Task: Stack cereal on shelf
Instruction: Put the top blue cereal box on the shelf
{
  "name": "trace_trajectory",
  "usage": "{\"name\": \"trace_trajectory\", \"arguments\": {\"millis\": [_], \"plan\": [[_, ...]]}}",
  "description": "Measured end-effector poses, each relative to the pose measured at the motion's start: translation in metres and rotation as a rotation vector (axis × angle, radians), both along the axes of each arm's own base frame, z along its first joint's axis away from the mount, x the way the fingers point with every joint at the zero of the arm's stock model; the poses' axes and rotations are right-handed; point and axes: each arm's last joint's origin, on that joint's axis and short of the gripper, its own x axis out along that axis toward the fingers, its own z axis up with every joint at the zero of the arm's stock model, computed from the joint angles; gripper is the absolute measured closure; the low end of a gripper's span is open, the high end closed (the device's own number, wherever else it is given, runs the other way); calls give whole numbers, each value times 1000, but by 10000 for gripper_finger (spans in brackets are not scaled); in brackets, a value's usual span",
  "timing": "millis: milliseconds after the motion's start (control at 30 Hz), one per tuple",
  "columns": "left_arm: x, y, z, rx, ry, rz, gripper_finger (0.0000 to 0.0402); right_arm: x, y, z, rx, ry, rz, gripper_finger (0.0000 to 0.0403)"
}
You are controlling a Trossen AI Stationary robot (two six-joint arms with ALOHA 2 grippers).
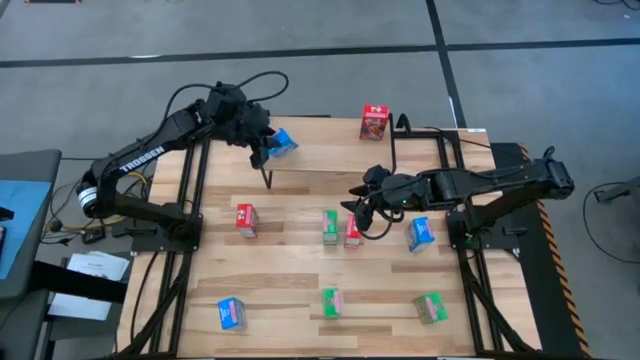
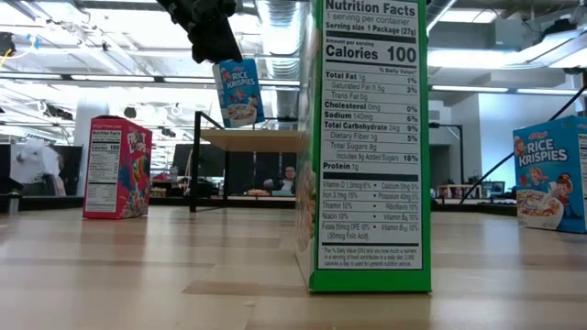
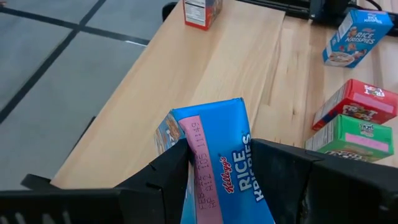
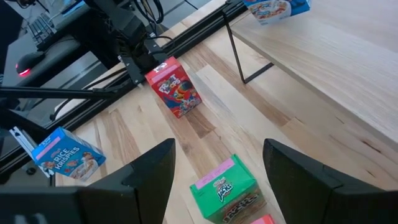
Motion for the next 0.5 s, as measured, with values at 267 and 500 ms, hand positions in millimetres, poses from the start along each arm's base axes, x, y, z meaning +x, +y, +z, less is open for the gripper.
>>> {"name": "trace_trajectory", "arguments": {"millis": [267,500], "plan": [[0,0,0,-23,-9,41,249,0,0,0,0,0,0,137],[0,1,0,-54,-23,64,248,0,0,0,0,-1,0,137]]}}
